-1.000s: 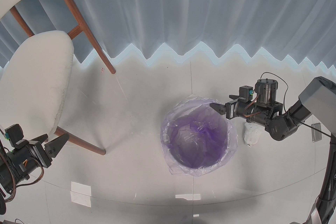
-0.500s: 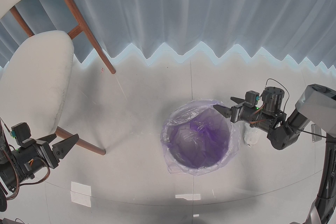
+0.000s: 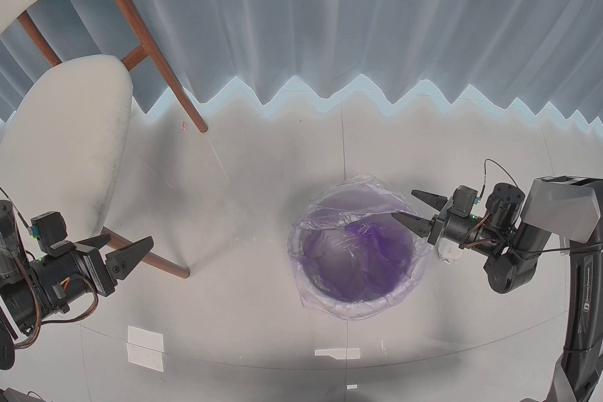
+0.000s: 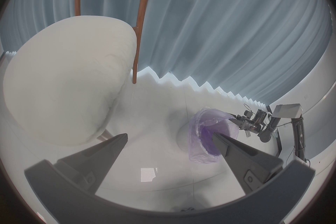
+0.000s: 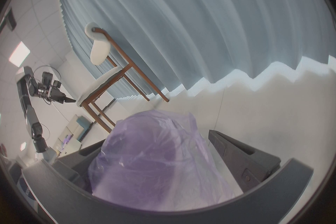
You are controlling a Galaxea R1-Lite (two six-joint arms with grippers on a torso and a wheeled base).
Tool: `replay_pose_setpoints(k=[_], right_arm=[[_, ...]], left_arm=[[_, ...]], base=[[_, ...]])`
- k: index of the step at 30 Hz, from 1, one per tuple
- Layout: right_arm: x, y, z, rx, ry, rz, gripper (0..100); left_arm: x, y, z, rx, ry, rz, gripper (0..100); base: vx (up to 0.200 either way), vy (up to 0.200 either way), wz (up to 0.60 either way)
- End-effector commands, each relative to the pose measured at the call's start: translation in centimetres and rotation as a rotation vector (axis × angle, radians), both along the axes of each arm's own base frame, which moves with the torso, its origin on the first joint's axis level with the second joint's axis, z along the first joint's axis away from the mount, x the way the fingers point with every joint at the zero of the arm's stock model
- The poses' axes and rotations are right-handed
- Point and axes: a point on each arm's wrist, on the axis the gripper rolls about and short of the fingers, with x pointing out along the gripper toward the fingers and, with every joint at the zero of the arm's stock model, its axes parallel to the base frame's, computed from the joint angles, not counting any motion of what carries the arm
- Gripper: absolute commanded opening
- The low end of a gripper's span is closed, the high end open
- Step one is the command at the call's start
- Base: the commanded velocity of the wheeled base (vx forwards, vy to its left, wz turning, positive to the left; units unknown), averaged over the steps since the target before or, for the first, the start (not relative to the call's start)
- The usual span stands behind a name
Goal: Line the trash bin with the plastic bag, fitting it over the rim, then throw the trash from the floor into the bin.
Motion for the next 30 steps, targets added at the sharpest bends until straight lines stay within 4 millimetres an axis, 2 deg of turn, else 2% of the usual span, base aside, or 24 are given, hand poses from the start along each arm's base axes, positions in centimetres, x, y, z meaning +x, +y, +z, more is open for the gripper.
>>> replay_pose_setpoints(k=[1,5,8,10,11,13,18,22,23,25,30], right_arm=[[0.5,-1.3,-1.5,0.029,0.051,-0.011,100],[0.5,-1.1,-1.1,0.026,0.036,-0.006,100],[0.4,-0.8,-0.5,0.018,0.011,0.002,100],[0.4,-0.6,-0.2,0.016,-0.001,0.005,100],[0.4,-0.3,-0.1,0.017,-0.007,0.013,100],[0.3,0.0,0.0,0.017,-0.007,0.007,100],[0.2,0.3,0.0,0.006,-0.018,-0.018,100],[0.1,0.2,0.8,-0.006,-0.054,-0.027,100],[-0.2,0.2,1.0,-0.007,-0.050,-0.027,100],[-0.6,0.6,0.9,-0.011,-0.044,-0.017,100],[-0.8,1.0,0.7,-0.025,-0.052,-0.003,100]], left_arm=[[1.3,-1.3,-0.1,0.009,0.025,-0.074,100],[3.2,-4.0,0.6,-0.066,0.044,-0.227,100],[4.5,-7.2,2.1,-0.213,0.096,-0.350,100],[5.3,-8.9,2.5,-0.297,0.154,-0.376,100],[6.0,-10.5,2.4,-0.353,0.211,-0.390,100],[7.2,-13.0,1.7,-0.431,0.311,-0.397,100],[9.8,-16.9,-0.9,-0.508,0.463,-0.379,100],[11.3,-18.5,-2.3,-0.501,0.496,-0.378,100],[12.3,-19.9,-3.2,-0.497,0.510,-0.386,100],[13.5,-21.1,-4.0,-0.507,0.522,-0.386,100],[15.3,-23.5,-4.4,-0.653,0.618,-0.347,100]], base=[[0.000,0.000,0.00],[0.000,0.000,0.00],[0.000,0.000,0.00],[0.000,0.000,0.00],[0.000,0.000,0.00],[0.000,0.000,0.00],[0.000,0.000,0.00],[0.000,0.000,0.00],[0.000,0.000,0.00],[0.000,0.000,0.00],[0.000,0.000,0.00]])
